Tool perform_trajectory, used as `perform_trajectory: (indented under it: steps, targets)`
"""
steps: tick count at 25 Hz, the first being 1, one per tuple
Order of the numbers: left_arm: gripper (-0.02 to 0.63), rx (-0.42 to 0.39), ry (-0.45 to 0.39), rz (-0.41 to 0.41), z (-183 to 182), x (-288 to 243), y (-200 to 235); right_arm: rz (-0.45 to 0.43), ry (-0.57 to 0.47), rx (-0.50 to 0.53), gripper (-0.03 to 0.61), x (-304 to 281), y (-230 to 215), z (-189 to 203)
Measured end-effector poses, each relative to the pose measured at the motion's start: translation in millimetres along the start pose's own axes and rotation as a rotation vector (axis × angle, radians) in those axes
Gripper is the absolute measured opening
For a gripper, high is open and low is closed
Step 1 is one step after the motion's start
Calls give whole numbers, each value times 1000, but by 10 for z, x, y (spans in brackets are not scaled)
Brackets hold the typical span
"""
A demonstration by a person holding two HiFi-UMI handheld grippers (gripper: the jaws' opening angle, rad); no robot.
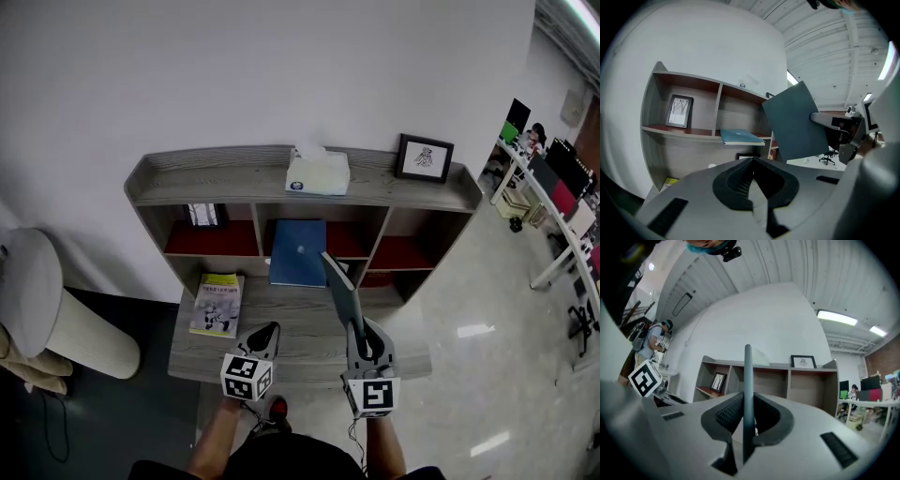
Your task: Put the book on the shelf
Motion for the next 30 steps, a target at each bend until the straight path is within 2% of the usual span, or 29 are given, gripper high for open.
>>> perform_trajectory:
  steps: [5,13,25,30]
  targets:
    - [8,9,-7,19,-113,-131,220,22,7,230,72,-359,59,-237]
    - [6,2,-11,21,-173,-191,588,68,36,600,72,-971,246,-410]
    - [8,8,-38,4,-340,-277,1195,83,67,962,72,-1728,494,-158]
    - [8,9,-45,9,-382,-352,1306,67,101,1061,72,-1900,476,10]
Point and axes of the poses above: the fingertips, and each gripper's own axes: x backward along the fingers, y to its left, z out of its underside, the point moved 2 cm from there along x, backward along the fingers, and after that the axes turned 7 degrees about y, right-handed, at the moved point
